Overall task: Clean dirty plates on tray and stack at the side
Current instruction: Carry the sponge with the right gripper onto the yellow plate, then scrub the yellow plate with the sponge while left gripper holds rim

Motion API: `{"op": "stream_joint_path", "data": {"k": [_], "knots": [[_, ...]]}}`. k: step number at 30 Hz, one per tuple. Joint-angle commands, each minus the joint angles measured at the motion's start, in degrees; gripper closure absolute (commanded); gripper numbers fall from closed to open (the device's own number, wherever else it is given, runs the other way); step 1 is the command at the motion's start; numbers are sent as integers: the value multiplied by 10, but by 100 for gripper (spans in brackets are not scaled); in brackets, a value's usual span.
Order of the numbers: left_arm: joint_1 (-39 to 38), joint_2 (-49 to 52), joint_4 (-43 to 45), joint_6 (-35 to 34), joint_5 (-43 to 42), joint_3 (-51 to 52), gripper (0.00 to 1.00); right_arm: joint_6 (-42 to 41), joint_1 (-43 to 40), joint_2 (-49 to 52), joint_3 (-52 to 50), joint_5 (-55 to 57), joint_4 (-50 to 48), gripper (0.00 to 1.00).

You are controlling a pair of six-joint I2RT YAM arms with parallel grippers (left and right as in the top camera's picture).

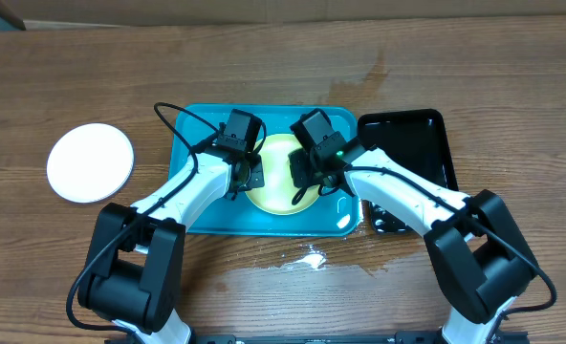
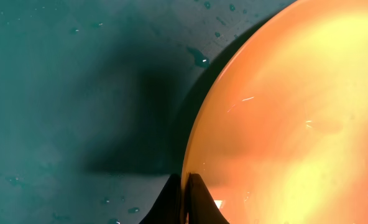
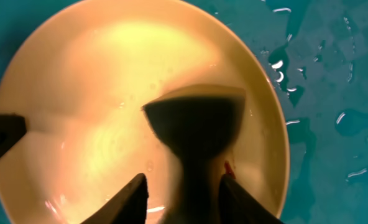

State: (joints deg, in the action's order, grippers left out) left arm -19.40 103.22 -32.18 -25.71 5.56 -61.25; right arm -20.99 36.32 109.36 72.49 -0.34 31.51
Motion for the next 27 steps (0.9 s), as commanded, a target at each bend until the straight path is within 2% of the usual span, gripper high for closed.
{"op": "stream_joint_path", "data": {"k": [1,4,16,19,23,27], "knots": [[-1,12,-6,13,8,7,96,16,0,6,12,7,-2,53],[-1,12,-6,13,9,7,96,17,0,1,31,7,14,46],[-1,12,-6,13,8,7,96,32,8,1,46,7,88,47],[-1,12,-5,13,8,7,96,32,13,12,43,7,90,53],[-1,12,-5,13,8,7,96,32,28,29,43,7,88,55],[-1,12,-6,13,8,7,96,30,32,44,43,7,93,62]]}}
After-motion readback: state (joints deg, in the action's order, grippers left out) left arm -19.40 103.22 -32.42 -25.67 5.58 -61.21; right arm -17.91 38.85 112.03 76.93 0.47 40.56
